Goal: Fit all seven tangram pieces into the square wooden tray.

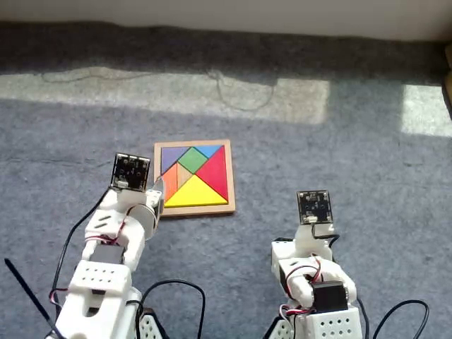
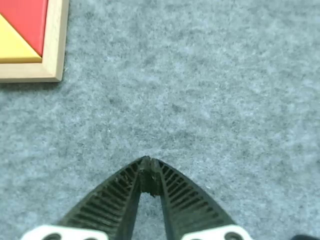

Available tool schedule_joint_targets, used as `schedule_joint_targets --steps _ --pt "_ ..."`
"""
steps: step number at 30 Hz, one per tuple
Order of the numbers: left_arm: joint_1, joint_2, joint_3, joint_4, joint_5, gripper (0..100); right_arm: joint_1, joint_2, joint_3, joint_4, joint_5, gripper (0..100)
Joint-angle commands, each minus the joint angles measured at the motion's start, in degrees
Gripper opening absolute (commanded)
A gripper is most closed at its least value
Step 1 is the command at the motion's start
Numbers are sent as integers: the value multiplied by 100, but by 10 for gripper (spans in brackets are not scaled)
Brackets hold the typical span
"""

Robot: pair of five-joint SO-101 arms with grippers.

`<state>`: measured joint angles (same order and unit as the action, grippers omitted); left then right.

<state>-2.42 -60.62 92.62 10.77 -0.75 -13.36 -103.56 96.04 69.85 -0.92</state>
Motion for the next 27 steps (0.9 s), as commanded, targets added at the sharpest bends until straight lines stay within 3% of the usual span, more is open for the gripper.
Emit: schedule_joint_targets --steps 1,4,19,27 --pt "-163 -725 295 -114 44 154 66 -31 875 22 -35 9" --pt "-171 -1288 479 97 44 154 66 -31 875 22 -35 9" --pt "-145 -2774 497 3429 44 154 66 -31 875 22 -35 9" --pt "-163 -2993 497 4264 44 154 66 -31 875 22 -35 9"
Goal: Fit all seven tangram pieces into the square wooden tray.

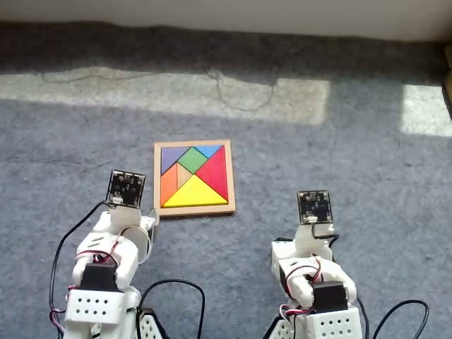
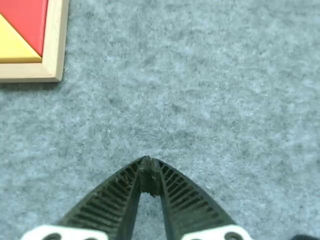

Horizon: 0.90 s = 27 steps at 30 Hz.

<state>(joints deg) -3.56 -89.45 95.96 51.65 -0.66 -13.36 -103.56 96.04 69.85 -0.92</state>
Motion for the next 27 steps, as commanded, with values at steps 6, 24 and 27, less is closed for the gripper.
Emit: schedule_joint_targets --steps 6,24,27 --pt "-48 -145 163 185 44 154 66 -31 875 22 -35 9" --pt "-48 -180 163 431 35 6 66 -31 875 22 -35 9" --pt "-48 -180 163 519 35 6 66 -31 875 22 -35 9"
